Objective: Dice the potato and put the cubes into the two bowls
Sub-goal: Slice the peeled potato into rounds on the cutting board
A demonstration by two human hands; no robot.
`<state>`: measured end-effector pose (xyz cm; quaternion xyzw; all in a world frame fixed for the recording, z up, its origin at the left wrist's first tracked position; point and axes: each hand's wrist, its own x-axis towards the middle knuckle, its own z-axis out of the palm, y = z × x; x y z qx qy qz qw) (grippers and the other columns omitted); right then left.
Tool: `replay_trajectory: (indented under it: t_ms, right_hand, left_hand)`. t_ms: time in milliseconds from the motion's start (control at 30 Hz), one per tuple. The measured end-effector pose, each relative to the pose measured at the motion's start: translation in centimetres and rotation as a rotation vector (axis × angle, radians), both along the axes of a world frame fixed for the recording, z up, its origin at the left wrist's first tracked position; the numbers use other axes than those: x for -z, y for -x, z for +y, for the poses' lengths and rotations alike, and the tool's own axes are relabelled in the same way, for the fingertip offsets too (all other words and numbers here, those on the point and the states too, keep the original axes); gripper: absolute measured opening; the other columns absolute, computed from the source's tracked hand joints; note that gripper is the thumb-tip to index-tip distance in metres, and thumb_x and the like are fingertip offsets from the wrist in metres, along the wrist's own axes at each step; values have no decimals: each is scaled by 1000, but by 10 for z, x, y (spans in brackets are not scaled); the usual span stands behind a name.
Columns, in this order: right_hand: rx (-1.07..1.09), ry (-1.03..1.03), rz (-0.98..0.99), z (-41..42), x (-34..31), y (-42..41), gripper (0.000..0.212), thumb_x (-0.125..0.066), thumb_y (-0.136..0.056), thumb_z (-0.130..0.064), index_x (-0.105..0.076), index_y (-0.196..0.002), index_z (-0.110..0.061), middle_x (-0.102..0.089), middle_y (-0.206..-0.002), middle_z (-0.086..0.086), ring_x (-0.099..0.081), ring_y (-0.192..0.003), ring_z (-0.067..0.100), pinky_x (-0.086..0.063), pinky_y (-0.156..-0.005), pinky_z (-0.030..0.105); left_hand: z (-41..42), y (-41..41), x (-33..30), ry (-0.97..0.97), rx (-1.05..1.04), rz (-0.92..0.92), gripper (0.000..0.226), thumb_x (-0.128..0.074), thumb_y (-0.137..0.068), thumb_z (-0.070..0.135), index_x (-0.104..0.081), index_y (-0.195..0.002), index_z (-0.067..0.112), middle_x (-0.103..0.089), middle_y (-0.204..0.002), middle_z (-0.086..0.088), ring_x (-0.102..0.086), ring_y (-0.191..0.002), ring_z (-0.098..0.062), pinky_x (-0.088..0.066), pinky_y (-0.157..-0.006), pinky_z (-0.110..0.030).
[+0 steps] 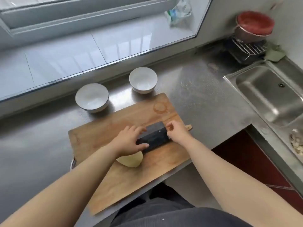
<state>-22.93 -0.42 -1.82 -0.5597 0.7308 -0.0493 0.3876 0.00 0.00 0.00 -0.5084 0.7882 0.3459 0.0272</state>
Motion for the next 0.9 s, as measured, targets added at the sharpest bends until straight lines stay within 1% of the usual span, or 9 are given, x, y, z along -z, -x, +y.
replay_trajectory:
  t_ms: [67,133,233,333,533,600,667,767,900]
  right_hand:
    - [-166,-29,234,1,1,1,43,-55,-88,-11,-49,-130,-22,-48,-128,5,-41,-123,26,-36,-98,35]
    - [-325,-24,376,6,9,6,48,-52,-89,-10,-43,-134,-22,-44,-133,8,-36,-127,29,-30,-103,39]
    - [-472,-25,488,10,22,12,52,-46,-87,-5,-38,-137,-20,-43,-135,11,-34,-127,30,-26,-106,43]
    - [-585,57,547,10,31,16,51,-45,-88,-4,-36,-135,-18,-44,-134,8,-37,-126,29,-30,-102,43]
    - [-719,190,570,3,43,28,41,-46,-91,-7,-37,-130,-16,-49,-128,6,-44,-119,26,-35,-95,37]
    - [-745,177,529,0,42,29,37,-46,-92,-8,-38,-127,-15,-51,-125,7,-45,-116,26,-35,-93,35]
    - [-749,127,478,-1,41,30,39,-49,-91,-9,-37,-128,-14,-51,-123,9,-45,-115,26,-38,-92,34]
    - [-746,56,439,6,39,34,49,-52,-87,-11,-32,-132,-15,-50,-122,10,-46,-114,28,-40,-91,36]
    - [-746,57,437,19,35,38,64,-53,-86,-23,-21,-141,-20,-51,-121,8,-47,-112,28,-40,-86,37]
  left_hand:
    - [9,-2,6,-24,125,-159,75,-57,-82,67,-30,-144,35,-37,-143,5,-33,-128,-20,-30,-105,-36]
    - [22,-7,17,-77,169,-230,89,-57,-76,73,-21,-149,36,-31,-148,4,-27,-135,-21,-21,-112,-37]
    - [30,-10,23,-75,213,-301,110,-61,-67,78,-6,-153,34,-20,-155,3,-15,-143,-21,-4,-118,-39]
    - [36,-10,29,-49,258,-383,118,-71,-65,67,1,-152,35,-15,-155,4,-8,-146,-21,3,-120,-43]
    - [37,-8,29,68,356,-537,98,-66,-81,34,0,-153,31,-21,-151,-4,-15,-142,-26,-2,-119,-40]
    - [35,-7,30,99,360,-554,93,-64,-82,32,-3,-152,29,-22,-150,-5,-19,-141,-26,-6,-120,-39]
    - [34,-9,34,155,324,-523,86,-63,-80,36,-14,-150,26,-28,-146,-5,-27,-136,-27,-13,-118,-38]
    - [34,-13,43,224,144,-434,79,-59,-77,50,-31,-143,19,-40,-139,-6,-39,-127,-28,-25,-111,-38]
    - [29,-13,48,245,-190,-339,76,-63,-71,54,-43,-134,15,-49,-124,-9,-48,-112,-33,-36,-97,-41]
